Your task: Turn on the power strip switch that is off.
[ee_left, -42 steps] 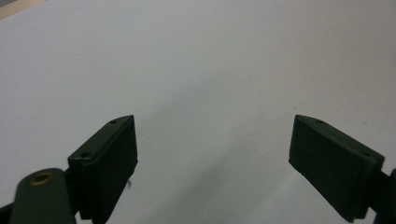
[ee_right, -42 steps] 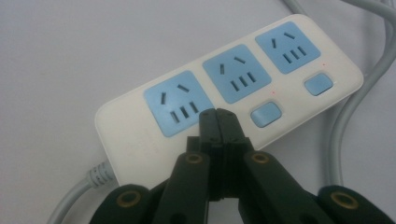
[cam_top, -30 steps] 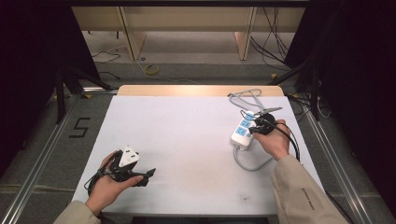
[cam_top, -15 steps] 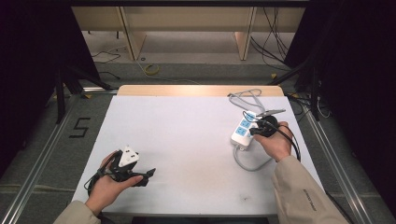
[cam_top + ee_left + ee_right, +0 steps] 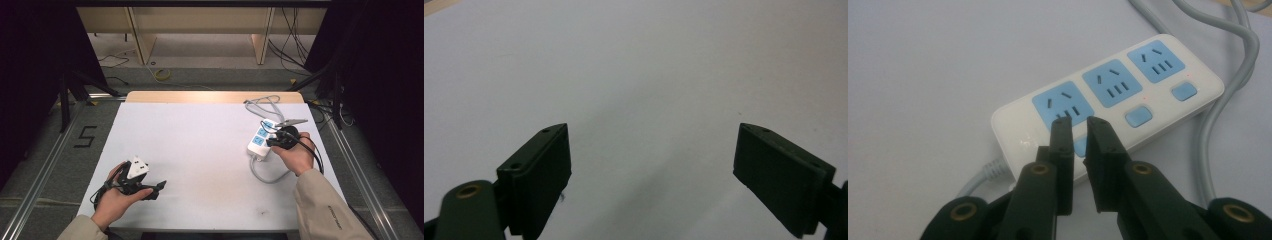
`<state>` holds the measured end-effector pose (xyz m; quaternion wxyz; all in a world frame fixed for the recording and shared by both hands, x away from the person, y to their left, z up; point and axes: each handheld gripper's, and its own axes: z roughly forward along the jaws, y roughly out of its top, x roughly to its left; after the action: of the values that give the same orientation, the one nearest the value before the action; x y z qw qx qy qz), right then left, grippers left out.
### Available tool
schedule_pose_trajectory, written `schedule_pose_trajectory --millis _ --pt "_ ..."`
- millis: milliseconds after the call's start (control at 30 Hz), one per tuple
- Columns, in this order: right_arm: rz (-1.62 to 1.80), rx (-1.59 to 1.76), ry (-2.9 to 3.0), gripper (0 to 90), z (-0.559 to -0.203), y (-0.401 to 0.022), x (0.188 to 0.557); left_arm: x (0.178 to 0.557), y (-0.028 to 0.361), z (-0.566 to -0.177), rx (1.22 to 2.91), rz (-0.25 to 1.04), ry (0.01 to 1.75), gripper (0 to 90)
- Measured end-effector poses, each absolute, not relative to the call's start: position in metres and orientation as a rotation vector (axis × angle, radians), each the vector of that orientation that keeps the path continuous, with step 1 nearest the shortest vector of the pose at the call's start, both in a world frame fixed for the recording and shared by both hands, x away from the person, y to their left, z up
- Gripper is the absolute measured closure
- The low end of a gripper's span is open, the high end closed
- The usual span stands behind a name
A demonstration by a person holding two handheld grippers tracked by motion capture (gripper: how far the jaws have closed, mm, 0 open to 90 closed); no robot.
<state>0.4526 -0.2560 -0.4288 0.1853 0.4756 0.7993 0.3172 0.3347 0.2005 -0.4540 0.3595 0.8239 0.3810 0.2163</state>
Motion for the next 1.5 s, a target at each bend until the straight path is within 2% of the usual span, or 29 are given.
schedule_pose_trajectory --millis 967,1500 --pt "0.975 1.304 2.256 76.8 -0.423 -0.257 0.422 0.335 0.2 -0.454 2.129 0.555 0.986 15.0" --pt "1.015 1.26 2.252 70.5 -0.423 -0.26 0.405 0.335 0.2 -0.454 2.13 0.551 0.991 15.2"
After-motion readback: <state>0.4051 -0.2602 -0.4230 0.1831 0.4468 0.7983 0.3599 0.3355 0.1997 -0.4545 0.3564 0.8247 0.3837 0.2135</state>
